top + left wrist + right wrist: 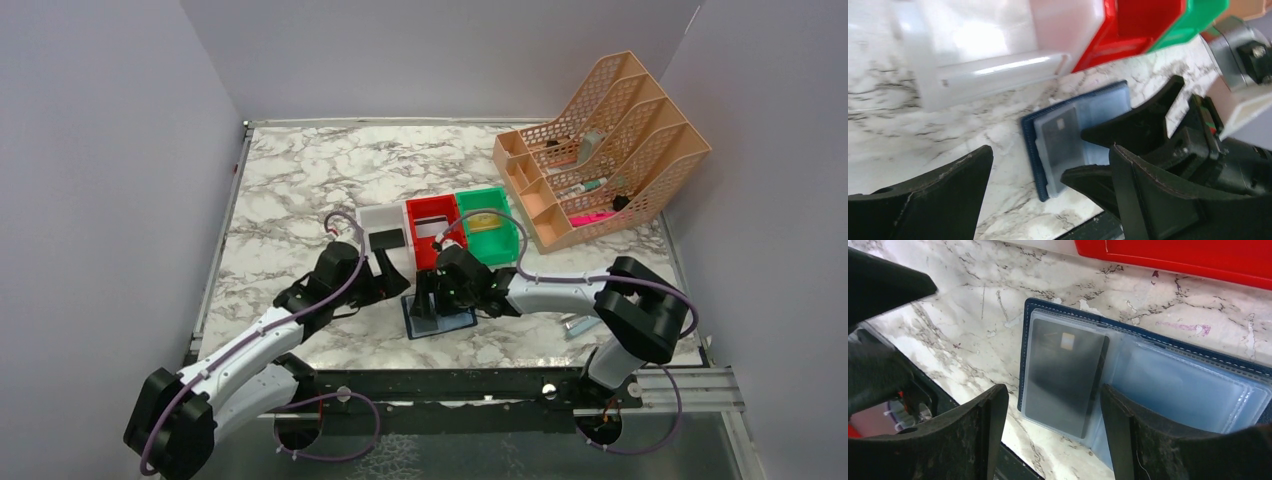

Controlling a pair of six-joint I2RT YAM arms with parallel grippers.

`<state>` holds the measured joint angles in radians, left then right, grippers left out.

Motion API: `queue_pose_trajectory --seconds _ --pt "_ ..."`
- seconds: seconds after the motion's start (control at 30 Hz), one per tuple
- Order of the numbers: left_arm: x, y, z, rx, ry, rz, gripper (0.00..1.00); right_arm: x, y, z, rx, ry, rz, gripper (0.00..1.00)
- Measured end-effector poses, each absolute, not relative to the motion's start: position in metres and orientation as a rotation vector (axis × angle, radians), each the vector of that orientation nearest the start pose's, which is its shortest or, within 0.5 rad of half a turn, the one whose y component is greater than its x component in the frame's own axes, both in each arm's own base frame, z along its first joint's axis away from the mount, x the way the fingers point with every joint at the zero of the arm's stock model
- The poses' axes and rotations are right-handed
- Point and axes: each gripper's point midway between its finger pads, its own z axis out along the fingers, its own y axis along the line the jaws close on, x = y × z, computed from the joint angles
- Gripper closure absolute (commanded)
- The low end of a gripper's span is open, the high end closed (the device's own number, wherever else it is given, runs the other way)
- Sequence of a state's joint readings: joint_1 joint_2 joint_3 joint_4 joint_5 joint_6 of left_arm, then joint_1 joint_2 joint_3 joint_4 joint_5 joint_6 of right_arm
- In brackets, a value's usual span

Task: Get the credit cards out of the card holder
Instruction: Remove the credit card from the card holder.

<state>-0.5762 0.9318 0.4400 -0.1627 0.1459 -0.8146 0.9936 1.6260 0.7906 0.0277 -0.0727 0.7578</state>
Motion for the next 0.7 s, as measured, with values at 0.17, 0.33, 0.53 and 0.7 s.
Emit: queue_pose_trajectory --seconds 0.17,0.33,0.53,0.7 --pt "0.211 -0.176 0.090 -0.301 2.347 -0.738 0.08 0.176 0.350 0.034 -0.387 2.555 0.732 0.24" --pt "0.211 -0.157 0.084 -0.373 2.345 -0.627 0.08 0.174 0.361 0.030 -0.440 2.551 0.550 0.24" --pt "0.210 -0.150 0.083 -0.397 2.341 -0.594 0.08 0.178 0.361 0.025 -0.441 2.531 0.403 0.31" --pt "0.210 -0.149 0.083 -0.398 2.341 -0.589 0.08 0.180 0.357 0.025 -0.417 2.526 0.375 0.40"
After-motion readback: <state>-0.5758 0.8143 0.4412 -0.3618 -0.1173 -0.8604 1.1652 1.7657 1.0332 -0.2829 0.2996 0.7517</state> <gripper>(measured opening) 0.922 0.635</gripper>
